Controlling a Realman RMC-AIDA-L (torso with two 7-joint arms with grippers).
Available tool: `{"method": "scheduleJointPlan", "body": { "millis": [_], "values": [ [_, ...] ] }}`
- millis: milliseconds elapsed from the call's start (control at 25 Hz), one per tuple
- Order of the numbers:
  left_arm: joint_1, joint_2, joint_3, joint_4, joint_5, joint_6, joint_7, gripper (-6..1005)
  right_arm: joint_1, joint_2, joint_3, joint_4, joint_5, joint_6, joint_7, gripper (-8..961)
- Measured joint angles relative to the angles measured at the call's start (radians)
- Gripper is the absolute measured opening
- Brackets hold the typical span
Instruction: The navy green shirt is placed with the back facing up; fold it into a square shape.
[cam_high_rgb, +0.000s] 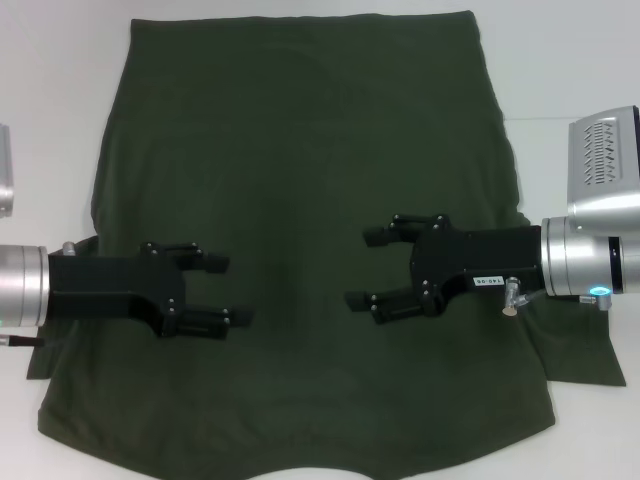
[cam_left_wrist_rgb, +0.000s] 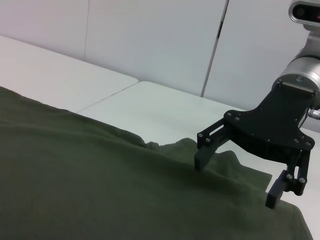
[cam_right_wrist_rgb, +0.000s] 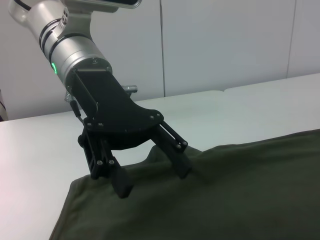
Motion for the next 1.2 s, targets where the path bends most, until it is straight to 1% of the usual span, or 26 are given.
{"method": "scheduleJointPlan", "body": {
  "millis": [600, 760, 840, 1000, 1200],
  "values": [
    [0.004, 0.0, -0.001, 0.009, 0.0, -0.003, 0.0, 873, 0.0, -0.001, 0.0, 0.001, 0.0, -0.001, 0.0, 947],
    [0.029, 0.0, -0.001, 0.064, 0.002, -0.019, -0.026, 873, 0.0, -0.002, -0.001, 0.002, 0.0, -0.001, 0.0, 947],
    [0.045, 0.006, -0.002, 0.094, 0.004, -0.021, -0.045, 872, 0.0, -0.003, 0.0, 0.002, 0.0, -0.001, 0.0, 947],
    [0.068, 0.017, -0.016, 0.152, 0.056, -0.023, -0.087, 872, 0.0, -0.004, 0.0, 0.0, 0.001, -0.002, 0.004, 946],
    [0.094, 0.017, -0.02, 0.228, 0.121, -0.033, -0.137, 872, 0.004, -0.005, 0.0, -0.005, 0.005, -0.005, 0.01, 946]
  ]
}}
